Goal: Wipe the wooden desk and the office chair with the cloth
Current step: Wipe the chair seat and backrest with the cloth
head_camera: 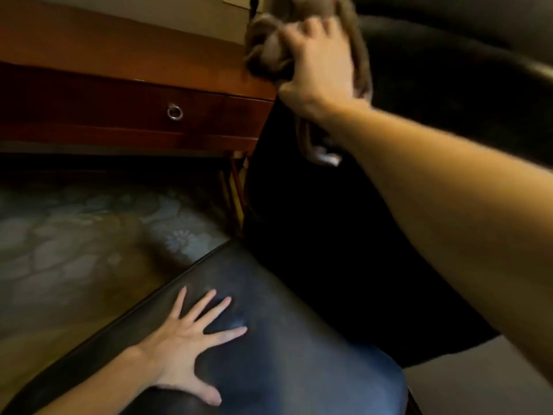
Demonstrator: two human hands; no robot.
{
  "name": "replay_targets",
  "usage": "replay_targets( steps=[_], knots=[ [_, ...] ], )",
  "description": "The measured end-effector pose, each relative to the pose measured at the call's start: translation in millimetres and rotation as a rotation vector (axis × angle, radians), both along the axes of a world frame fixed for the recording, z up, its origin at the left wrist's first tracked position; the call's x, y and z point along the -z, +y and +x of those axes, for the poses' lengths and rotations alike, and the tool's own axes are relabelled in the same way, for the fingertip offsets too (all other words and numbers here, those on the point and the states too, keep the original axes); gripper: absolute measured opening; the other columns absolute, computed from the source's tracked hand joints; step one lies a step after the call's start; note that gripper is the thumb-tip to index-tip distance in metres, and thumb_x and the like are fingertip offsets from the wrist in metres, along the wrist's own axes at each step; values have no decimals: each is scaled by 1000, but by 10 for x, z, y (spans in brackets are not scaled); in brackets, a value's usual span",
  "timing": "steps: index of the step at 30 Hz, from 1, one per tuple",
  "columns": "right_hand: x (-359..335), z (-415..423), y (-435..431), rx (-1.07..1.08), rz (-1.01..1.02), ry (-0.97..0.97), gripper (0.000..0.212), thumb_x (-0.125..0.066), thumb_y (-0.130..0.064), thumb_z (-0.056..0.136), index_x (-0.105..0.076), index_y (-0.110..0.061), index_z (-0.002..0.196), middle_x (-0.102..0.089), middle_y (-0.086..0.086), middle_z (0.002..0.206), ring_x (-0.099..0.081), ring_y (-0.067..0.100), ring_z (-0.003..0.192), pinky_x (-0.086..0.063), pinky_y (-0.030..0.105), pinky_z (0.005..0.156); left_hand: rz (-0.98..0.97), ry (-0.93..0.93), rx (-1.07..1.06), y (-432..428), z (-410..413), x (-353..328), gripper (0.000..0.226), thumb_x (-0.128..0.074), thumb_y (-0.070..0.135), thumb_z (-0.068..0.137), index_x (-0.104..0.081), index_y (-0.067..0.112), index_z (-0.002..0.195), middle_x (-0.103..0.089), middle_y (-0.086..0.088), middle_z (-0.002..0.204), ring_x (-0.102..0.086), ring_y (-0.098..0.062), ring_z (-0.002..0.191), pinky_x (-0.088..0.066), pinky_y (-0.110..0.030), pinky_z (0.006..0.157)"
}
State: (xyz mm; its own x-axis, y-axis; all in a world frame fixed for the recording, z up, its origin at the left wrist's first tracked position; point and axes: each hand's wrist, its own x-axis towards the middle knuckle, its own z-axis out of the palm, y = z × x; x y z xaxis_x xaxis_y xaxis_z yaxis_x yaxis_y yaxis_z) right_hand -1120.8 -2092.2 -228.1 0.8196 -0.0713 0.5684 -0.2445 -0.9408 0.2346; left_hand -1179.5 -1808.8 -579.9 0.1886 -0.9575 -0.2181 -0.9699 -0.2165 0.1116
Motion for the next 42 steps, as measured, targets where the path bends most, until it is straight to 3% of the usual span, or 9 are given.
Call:
replay_targets(
  steps=[3, 6, 13, 17, 23, 27, 34, 37, 42],
  knots=[
    [613, 84, 291, -193, -135, 254, 54, -65, -35, 77, -62, -23, 130, -59, 10, 127, -51, 39, 122, -42, 44, 96, -7, -36, -54, 26, -21, 35, 110, -23, 108, 64, -26, 50, 158, -37, -8, 163, -21, -30, 151, -16, -63, 108],
    [667, 2, 395, -265, -229, 447, 53, -64, -38, 84, -60, -27, 135, -59, 7, 128, -51, 35, 118, -46, 45, 95, -114, -2, -78, 56, -77, 115, 109, -25, 107, 64, -28, 50, 157, -37, -6, 164, -23, -29, 152, -19, -63, 107],
    [-467, -418, 31, -54, -359, -163, 58, -52, -34, 84, -53, -24, 141, -57, 17, 136, -50, 43, 128, -38, 49, 102, -148, 27, -118, 140, -160, 84, 94, -29, 100, 75, -32, 51, 155, -37, -4, 164, -25, -29, 151, -19, -63, 108],
    [-174, -416, -114, 69, -121, -88, 61, -53, -43, 81, -52, -20, 139, -53, 18, 137, -45, 43, 131, -37, 51, 104, -221, 0, -179, 173, -226, 185, 72, -30, 86, 90, -23, 57, 155, -25, 3, 169, -20, -28, 157, -11, -62, 114],
    [1204, -575, 218, -128, -283, 239, 43, -69, -32, 68, -64, -21, 109, -60, 11, 105, -56, 40, 100, -41, 49, 80, -331, -9, -233, 161, -212, 329, 66, -22, 82, 94, -15, 60, 156, -5, 8, 171, -2, -21, 158, -3, -63, 119],
    [1065, -674, 282, -245, -304, 426, 50, -61, -41, 72, -68, -23, 118, -63, 8, 110, -57, 39, 103, -42, 49, 81, -365, -4, -297, 172, -209, 331, 64, -26, 75, 98, -24, 52, 157, -18, 10, 170, -12, -15, 157, -3, -54, 123],
    [-255, -553, 183, -77, -391, -197, 46, -53, -42, 91, -54, -26, 134, -57, 20, 133, -51, 46, 127, -35, 58, 104, -746, 12, -840, 277, -208, 331, 57, -40, 47, 98, -65, 12, 136, -57, -11, 147, -51, -28, 139, -19, -57, 124],
    [-123, -319, 196, 102, -190, -77, 62, -54, -44, 81, -49, -25, 140, -50, 15, 144, -42, 42, 137, -34, 57, 109, -769, -11, -919, 279, -218, 349, 54, -40, 42, 99, -64, 9, 136, -56, -14, 147, -49, -31, 140, -15, -54, 125],
    [1206, -349, 397, -126, -259, 89, 35, -61, -31, 73, -64, -20, 106, -61, 11, 104, -56, 38, 103, -38, 48, 89, -763, 17, -942, 258, -176, 411, 51, -36, 37, 101, -67, 11, 133, -65, -6, 138, -60, -23, 130, -33, -47, 120]
  ],
)
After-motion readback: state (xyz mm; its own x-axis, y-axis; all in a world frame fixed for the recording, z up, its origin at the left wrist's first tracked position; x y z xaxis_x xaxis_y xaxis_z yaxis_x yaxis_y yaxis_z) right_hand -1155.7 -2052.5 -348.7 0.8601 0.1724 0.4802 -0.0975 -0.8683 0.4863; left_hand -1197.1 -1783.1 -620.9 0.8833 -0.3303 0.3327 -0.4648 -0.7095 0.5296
